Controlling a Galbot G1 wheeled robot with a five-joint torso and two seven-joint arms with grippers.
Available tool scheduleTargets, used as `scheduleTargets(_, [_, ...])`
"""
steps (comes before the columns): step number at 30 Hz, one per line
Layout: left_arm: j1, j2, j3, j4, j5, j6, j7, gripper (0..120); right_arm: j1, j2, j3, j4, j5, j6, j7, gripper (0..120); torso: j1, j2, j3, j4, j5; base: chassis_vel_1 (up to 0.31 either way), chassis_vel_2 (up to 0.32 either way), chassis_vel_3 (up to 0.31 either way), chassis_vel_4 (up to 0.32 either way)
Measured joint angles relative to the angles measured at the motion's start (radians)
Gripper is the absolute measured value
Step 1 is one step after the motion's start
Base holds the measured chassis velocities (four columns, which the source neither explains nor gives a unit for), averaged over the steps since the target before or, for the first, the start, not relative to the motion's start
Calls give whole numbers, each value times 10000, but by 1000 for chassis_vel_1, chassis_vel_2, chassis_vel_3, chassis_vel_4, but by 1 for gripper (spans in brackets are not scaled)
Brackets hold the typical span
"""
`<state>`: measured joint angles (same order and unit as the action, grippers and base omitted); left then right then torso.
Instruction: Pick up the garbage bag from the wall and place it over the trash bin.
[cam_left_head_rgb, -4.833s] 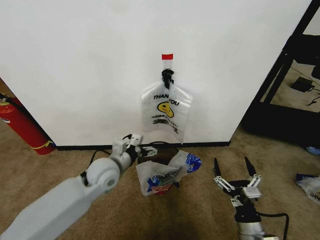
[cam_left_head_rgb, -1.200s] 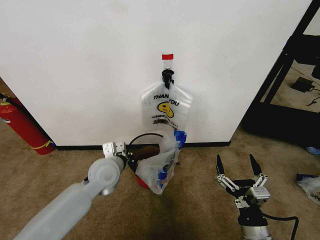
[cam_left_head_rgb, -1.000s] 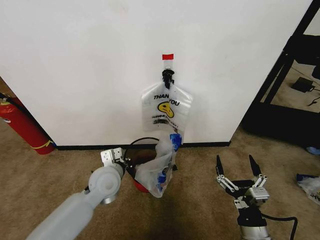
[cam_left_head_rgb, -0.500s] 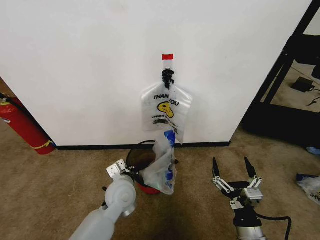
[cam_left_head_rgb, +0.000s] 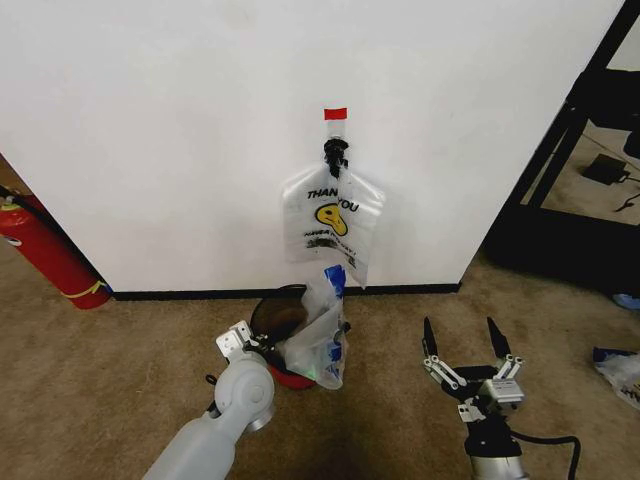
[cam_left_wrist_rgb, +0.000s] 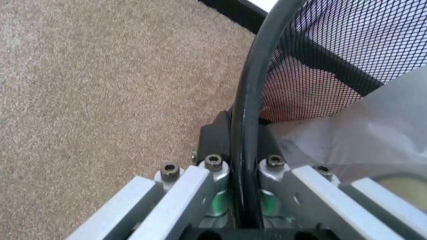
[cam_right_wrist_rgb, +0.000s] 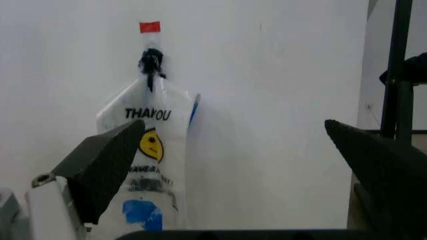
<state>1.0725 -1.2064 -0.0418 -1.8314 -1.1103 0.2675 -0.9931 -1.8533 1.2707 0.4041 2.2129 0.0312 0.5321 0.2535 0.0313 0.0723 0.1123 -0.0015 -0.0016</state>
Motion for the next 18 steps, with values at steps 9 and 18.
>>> scheduleTargets(9, [-76,-36,87,83,-12,105,7,0,-5,-28,24,4,-2,14,34,100,0,3,0,1,0,0,0,0,0])
scheduleTargets(18, [-131,93,9,-318,-157,451,17,29,31,-75,31,35,27,-24,43,100,2,2,2,-1,-4,0,0,0,0])
